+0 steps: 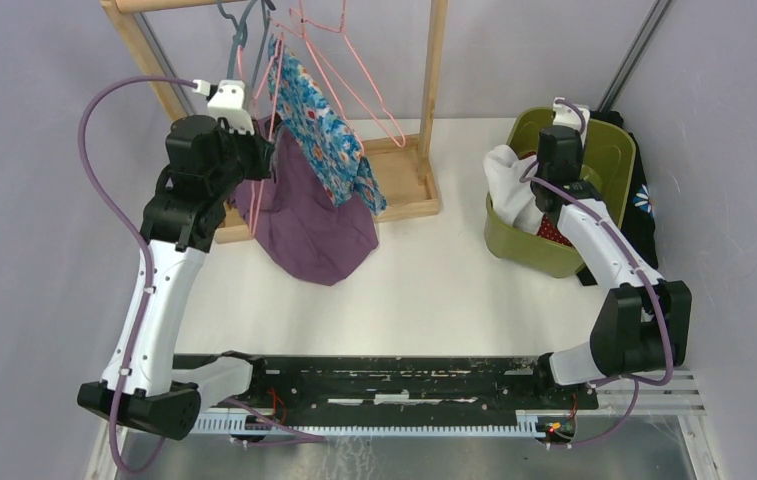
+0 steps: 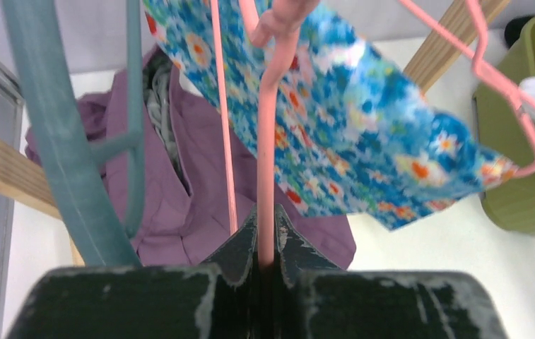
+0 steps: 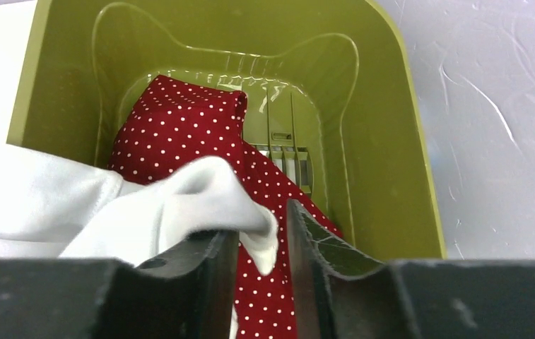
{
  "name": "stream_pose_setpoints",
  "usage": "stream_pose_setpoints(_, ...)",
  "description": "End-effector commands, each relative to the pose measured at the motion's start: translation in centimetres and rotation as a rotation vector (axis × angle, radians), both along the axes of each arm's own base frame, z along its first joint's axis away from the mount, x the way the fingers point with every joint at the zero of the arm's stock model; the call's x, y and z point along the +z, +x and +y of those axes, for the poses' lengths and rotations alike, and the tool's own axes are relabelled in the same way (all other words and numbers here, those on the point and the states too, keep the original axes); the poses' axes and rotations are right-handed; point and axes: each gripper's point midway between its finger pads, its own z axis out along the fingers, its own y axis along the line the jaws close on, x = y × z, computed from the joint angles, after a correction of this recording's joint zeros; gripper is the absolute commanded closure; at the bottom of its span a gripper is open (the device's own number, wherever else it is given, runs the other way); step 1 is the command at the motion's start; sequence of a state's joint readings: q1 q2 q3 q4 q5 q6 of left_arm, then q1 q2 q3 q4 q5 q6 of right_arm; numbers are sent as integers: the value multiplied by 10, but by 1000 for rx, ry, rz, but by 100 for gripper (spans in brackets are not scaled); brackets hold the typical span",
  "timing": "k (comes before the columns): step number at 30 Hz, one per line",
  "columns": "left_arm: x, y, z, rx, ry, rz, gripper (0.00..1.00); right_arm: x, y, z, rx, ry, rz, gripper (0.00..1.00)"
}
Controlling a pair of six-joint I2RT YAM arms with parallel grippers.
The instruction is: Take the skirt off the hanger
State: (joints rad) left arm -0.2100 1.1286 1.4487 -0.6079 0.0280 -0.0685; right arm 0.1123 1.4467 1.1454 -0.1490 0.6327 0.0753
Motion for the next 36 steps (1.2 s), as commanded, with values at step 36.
stream_pose_setpoints(36, 13, 154, 5, 56, 60, -2, 97, 72, -21, -3, -24, 44, -182, 43)
